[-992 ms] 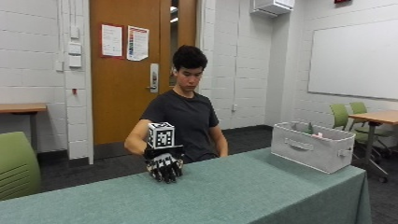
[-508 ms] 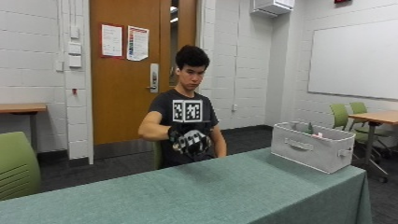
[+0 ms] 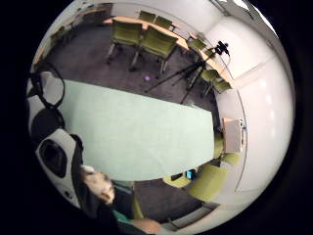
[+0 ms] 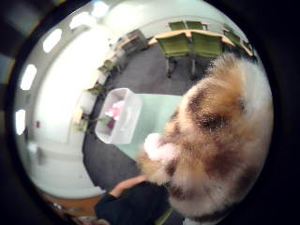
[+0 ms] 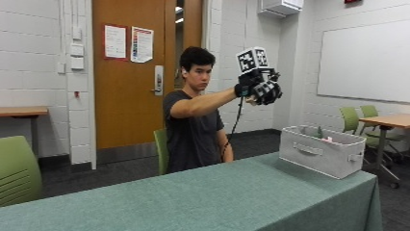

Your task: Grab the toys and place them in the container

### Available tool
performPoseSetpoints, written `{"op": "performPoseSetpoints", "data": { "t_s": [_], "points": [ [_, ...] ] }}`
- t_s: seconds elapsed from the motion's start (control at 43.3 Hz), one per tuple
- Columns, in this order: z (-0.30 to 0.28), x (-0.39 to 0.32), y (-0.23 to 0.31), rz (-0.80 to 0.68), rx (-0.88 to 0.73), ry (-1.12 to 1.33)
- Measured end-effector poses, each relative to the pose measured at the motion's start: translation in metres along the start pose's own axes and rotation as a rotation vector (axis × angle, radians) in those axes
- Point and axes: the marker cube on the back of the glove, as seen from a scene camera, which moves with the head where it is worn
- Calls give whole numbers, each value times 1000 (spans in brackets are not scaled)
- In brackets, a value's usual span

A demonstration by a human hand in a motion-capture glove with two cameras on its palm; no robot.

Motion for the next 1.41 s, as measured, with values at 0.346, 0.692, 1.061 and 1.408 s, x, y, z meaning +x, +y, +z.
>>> {"op": "performPoseSetpoints", "data": {
  "t_s": [0.346, 0.692, 1.061, 1.408],
  "points": [
    [-7, -262, -69, -278, -21, -129],
    [59, -309, -101, -478, -157, -86],
    [77, -278, -93, -329, -303, 63],
    [75, -198, -11, -220, -321, 142]
  ]
}}
